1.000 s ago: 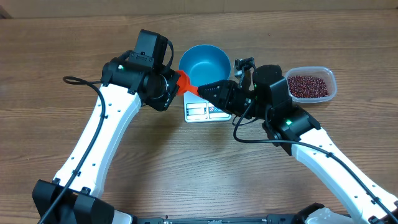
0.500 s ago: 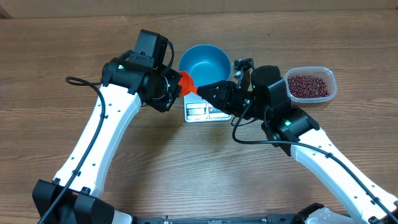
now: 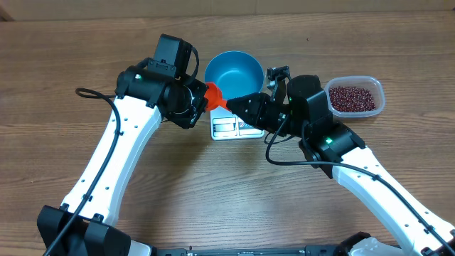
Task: Scoop item into bowl and weigh 150g on scale
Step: 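Grasp the red scoop handle with the right gripper, release left gripper, then carry the scoop with the right gripper to the bean tub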
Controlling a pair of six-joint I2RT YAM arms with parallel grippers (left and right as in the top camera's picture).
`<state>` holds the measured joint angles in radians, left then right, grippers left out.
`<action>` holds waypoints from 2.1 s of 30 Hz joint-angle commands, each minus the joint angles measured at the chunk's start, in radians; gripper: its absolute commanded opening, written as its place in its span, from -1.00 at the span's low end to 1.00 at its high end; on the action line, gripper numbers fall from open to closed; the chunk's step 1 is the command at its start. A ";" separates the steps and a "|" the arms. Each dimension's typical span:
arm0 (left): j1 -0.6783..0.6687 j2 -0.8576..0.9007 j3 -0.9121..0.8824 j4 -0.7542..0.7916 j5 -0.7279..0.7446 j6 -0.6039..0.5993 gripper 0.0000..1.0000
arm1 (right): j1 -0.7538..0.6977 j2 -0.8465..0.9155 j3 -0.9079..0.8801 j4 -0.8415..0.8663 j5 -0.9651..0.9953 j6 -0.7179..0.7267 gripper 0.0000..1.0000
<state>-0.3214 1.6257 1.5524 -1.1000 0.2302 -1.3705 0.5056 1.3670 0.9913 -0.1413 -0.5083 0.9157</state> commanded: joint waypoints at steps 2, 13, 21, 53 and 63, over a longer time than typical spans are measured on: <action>-0.008 0.005 0.005 -0.003 0.006 -0.013 -0.92 | 0.006 -0.002 0.023 0.007 0.015 -0.008 -0.73; -0.008 0.005 0.005 -0.002 0.007 -0.014 -0.48 | 0.006 -0.002 0.023 0.006 0.015 -0.007 -0.93; -0.006 0.005 0.005 0.008 0.006 -0.013 -0.04 | 0.005 -0.002 0.023 0.005 0.015 -0.007 -0.93; 0.100 -0.014 0.125 0.183 0.026 0.948 0.19 | -0.084 -0.016 0.024 -0.161 0.063 -0.212 -0.93; 0.100 -0.014 0.165 0.176 0.026 1.039 0.58 | -0.217 -0.124 0.026 -0.278 0.063 -0.298 -0.93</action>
<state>-0.2264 1.6257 1.6852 -0.9199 0.2478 -0.3889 0.3321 1.3006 0.9916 -0.4057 -0.4519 0.6731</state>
